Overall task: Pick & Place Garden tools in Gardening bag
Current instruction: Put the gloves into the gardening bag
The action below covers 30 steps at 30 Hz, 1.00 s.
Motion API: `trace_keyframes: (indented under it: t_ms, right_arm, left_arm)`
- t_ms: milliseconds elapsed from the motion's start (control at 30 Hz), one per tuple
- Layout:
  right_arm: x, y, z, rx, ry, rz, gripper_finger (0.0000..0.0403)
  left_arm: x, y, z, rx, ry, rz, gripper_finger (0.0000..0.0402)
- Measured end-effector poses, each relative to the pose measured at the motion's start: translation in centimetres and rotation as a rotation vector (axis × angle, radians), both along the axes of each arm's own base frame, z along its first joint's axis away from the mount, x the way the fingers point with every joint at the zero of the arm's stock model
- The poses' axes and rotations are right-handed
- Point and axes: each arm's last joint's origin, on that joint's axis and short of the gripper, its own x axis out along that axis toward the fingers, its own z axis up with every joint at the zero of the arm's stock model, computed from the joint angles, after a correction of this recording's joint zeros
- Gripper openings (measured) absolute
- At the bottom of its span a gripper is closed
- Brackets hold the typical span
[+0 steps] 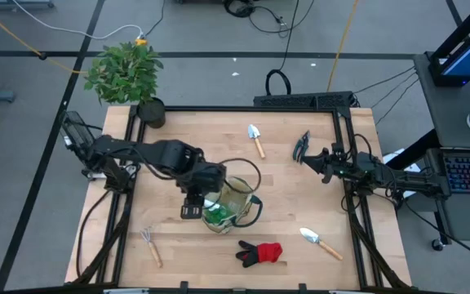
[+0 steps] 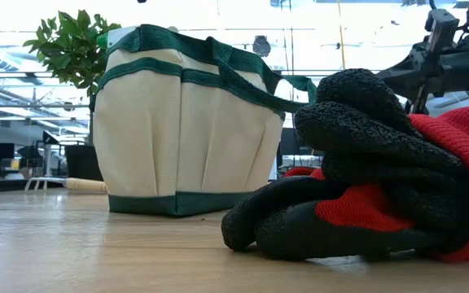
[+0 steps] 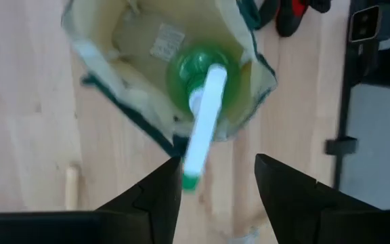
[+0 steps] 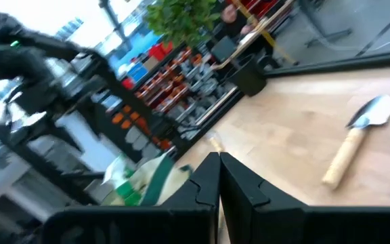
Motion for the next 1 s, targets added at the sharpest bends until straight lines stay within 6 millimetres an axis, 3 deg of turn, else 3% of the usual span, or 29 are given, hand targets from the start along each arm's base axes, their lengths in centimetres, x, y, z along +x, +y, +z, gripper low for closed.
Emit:
trace_keyframes:
  t_ms: [333, 667, 833, 1000]
  right_arm:
    - [0.0, 0.3, 0.1, 0.010, -0.008, 0.089, 0.0000]
    - [-0.1, 1.0, 1.6, -0.151, -0.158, 0.322, 0.0000]
    - [-0.5, 1.3, 2.8, -0.219, -0.274, 0.409, 0.0000]
    - [-0.3, 1.4, 3.3, -0.266, -0.245, 0.440, 0.0000]
  left_arm:
    - [-2.2, 0.3, 2.3, 0.124, -0.102, 0.238, 0.0189]
    - [-3.5, -2.8, 5.0, 0.116, -0.402, 0.203, 0.0189]
    - [-4.4, -4.1, 5.9, 0.096, -0.476, 0.185, 0.0189]
    - [-4.7, -4.5, 6.0, 0.098, -0.486, 0.202, 0.0189]
